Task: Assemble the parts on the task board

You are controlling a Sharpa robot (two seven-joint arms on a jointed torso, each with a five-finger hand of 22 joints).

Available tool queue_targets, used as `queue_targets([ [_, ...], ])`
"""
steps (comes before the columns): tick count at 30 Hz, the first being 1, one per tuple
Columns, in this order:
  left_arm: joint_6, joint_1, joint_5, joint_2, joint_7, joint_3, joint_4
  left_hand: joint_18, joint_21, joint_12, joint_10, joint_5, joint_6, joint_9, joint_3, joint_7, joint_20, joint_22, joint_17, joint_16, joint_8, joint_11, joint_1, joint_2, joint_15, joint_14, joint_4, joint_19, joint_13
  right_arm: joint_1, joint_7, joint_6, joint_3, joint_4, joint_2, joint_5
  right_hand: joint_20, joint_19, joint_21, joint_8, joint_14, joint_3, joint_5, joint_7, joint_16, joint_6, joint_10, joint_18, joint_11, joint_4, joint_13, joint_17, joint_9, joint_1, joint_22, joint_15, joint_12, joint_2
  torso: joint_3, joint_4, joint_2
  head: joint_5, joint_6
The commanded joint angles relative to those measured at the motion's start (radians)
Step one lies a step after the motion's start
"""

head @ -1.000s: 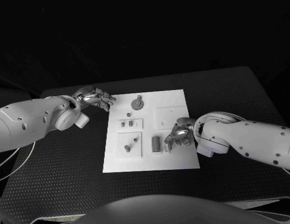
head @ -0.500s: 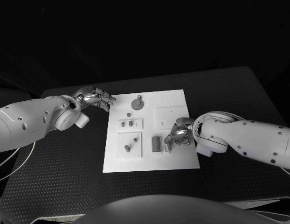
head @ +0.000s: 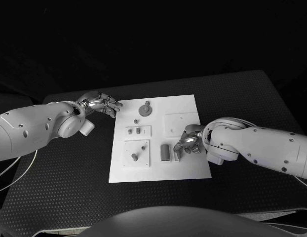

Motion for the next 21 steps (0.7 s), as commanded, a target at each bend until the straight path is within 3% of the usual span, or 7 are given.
queue_targets([
  [1,0.009,0.001,-0.002,0.002,0.008,0.0,0.002,-0.005,0.005,0.002,-0.003,0.003,-0.006,-0.001,-0.004,-0.001,0.0,0.001,0.001,-0.006,0.004,0.002,-0.01,0.0,0.001,-0.005,0.0,-0.006,0.002,-0.007,0.002,0.022,-0.001,-0.002,0.005,-0.016,-0.001,0.002,0.003,-0.001,0.008,0.071,0.033,0.009,-0.001,-0.009,0.001,0.045,-0.002,-0.066,-0.001,-0.002,-0.002,0.04,0.015,-0.014,0.005,0.043,0.0004,0.0002,0.0,0.001,0.0],
  [21,0.01,0.001,-0.002,0.002,0.008,0.0,0.001,-0.005,0.006,0.002,-0.003,0.003,-0.006,-0.001,-0.004,-0.001,0.0,0.001,0.002,-0.006,0.005,0.002,-0.011,0.0,0.001,-0.004,0.0,-0.006,0.002,-0.012,0.001,0.021,-0.002,0.022,0.0,-0.015,-0.001,0.001,0.002,-0.001,0.007,0.071,0.031,0.009,-0.001,-0.01,0.001,0.045,-0.001,-0.066,-0.001,-0.002,-0.003,0.039,0.014,-0.013,0.005,0.044,0.0,0.0007,0.0,0.004,0.0],
])
